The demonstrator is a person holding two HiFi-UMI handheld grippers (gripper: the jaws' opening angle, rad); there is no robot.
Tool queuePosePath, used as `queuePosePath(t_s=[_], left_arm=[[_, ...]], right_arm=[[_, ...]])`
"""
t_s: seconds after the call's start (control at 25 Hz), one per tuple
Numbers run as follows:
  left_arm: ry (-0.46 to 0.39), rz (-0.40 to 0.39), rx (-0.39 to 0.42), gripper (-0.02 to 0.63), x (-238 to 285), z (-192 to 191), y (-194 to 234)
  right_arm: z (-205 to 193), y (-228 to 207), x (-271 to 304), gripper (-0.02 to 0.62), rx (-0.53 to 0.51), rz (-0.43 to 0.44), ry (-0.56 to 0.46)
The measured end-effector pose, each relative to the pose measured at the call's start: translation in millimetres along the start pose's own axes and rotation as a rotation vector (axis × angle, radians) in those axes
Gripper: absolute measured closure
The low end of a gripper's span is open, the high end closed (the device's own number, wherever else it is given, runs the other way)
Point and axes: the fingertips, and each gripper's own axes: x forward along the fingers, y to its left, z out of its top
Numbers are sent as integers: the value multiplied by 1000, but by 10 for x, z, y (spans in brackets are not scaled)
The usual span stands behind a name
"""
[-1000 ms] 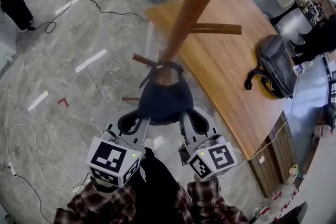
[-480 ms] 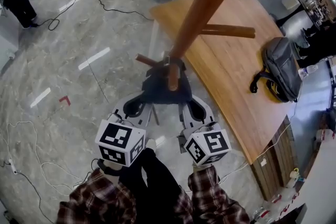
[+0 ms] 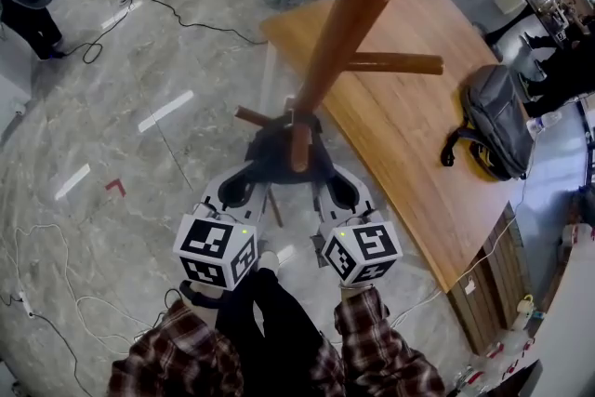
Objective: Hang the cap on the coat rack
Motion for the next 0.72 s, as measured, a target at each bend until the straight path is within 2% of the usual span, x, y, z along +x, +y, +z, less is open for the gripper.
queuePosePath(t_s=[0.28, 0.36, 0.48, 0.72], left_arm=[[-19, -27, -21, 585, -17, 12, -21], [-16, -31, -31, 542, -39, 21, -16], [-8, -24, -19, 485, -99, 27, 3], [-2, -40, 24, 477, -294, 13, -48]], right_arm=[[21, 13, -37, 567, 34, 23, 1], [37, 26, -62, 533, 41, 32, 2], [51, 40, -119, 517, 36, 37, 4], [40, 132, -257, 509, 30, 57, 14]])
